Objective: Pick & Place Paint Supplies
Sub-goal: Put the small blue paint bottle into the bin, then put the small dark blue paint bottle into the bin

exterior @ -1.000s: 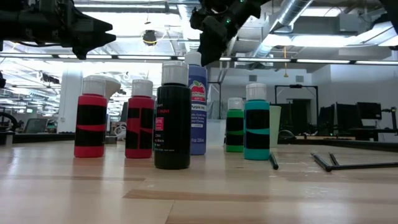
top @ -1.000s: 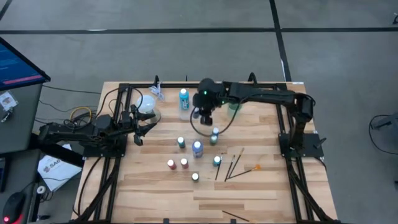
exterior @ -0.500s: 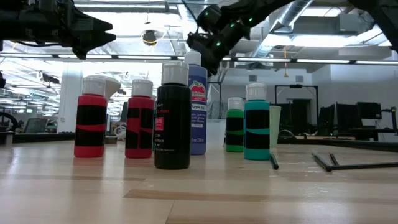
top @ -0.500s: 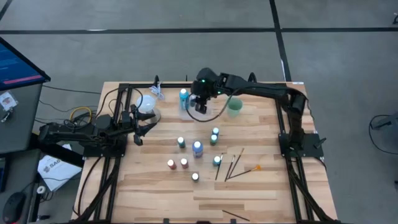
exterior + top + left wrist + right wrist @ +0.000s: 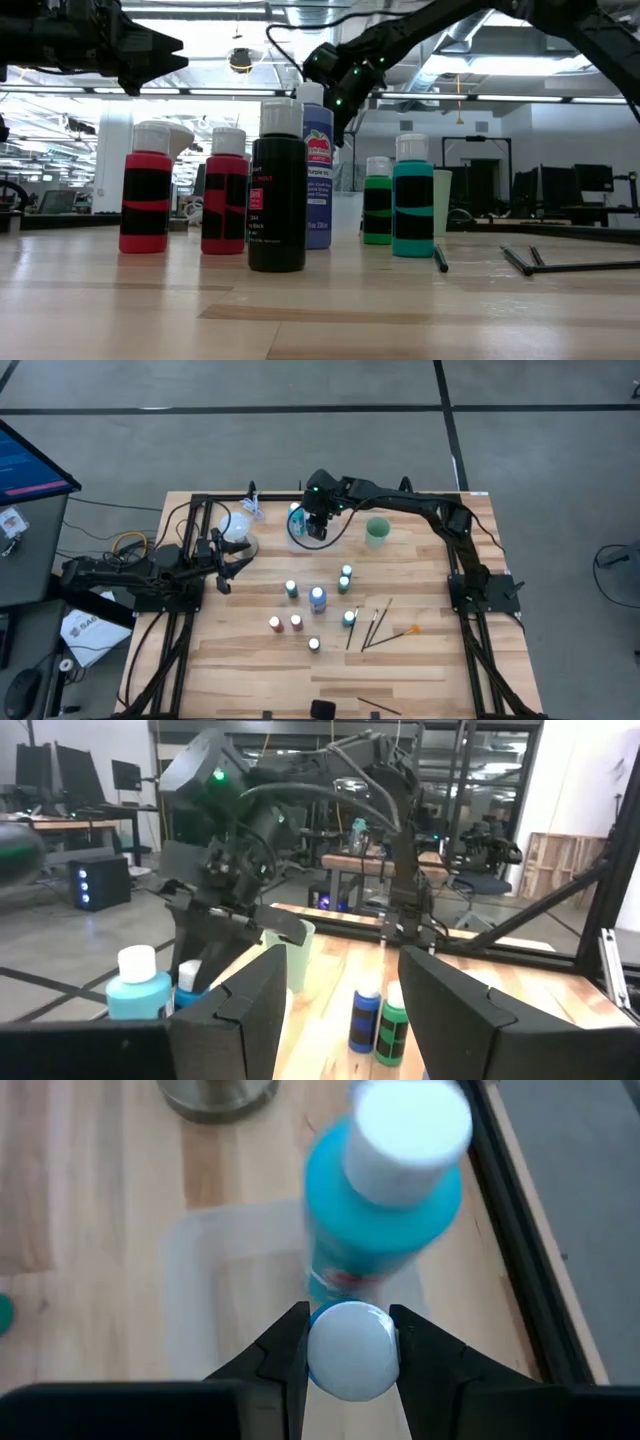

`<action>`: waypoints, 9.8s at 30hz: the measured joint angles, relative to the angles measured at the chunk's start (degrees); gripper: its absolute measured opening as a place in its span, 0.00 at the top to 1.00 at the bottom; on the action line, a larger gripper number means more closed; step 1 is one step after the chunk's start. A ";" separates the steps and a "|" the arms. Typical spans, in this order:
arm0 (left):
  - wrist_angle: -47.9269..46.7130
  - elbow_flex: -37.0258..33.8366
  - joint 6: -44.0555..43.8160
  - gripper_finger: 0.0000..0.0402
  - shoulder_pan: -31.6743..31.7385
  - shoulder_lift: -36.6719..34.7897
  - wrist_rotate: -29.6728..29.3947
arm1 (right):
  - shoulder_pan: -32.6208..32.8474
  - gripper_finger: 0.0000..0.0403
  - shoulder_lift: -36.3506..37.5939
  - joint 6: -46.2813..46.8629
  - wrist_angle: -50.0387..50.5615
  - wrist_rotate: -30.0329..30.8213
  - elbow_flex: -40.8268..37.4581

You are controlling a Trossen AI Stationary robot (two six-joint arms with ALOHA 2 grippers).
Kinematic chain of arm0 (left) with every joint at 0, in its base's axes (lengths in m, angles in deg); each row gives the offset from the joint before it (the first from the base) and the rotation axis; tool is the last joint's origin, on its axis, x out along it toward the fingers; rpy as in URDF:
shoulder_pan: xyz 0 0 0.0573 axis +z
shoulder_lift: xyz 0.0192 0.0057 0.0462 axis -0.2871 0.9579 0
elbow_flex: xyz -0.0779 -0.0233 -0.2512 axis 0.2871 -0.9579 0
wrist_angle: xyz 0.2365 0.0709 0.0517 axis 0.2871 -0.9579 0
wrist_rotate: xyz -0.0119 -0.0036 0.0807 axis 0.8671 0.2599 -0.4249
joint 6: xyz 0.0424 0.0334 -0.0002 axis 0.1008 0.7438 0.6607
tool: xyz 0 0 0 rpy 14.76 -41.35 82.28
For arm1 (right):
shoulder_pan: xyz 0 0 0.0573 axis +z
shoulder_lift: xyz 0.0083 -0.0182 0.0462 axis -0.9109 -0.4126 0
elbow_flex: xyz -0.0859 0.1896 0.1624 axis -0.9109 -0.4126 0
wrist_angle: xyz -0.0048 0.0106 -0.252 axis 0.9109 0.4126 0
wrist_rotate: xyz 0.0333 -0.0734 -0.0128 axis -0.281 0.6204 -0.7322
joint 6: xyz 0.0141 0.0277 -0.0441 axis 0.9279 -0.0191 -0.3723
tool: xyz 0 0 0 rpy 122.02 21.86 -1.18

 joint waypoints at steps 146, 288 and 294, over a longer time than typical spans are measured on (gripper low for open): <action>-0.01 -0.02 0.27 0.56 0.00 0.02 1.81 | 14.40 0.39 26.47 7.55 4.90 1.40 -33.15; 0.06 -0.02 0.27 0.56 -0.02 1.53 1.77 | -4.66 0.61 -1.47 -0.02 4.38 -1.36 -1.37; 0.06 -0.02 0.27 0.56 -0.02 1.53 1.77 | -4.60 0.66 -1.46 -0.02 3.64 -1.38 -1.37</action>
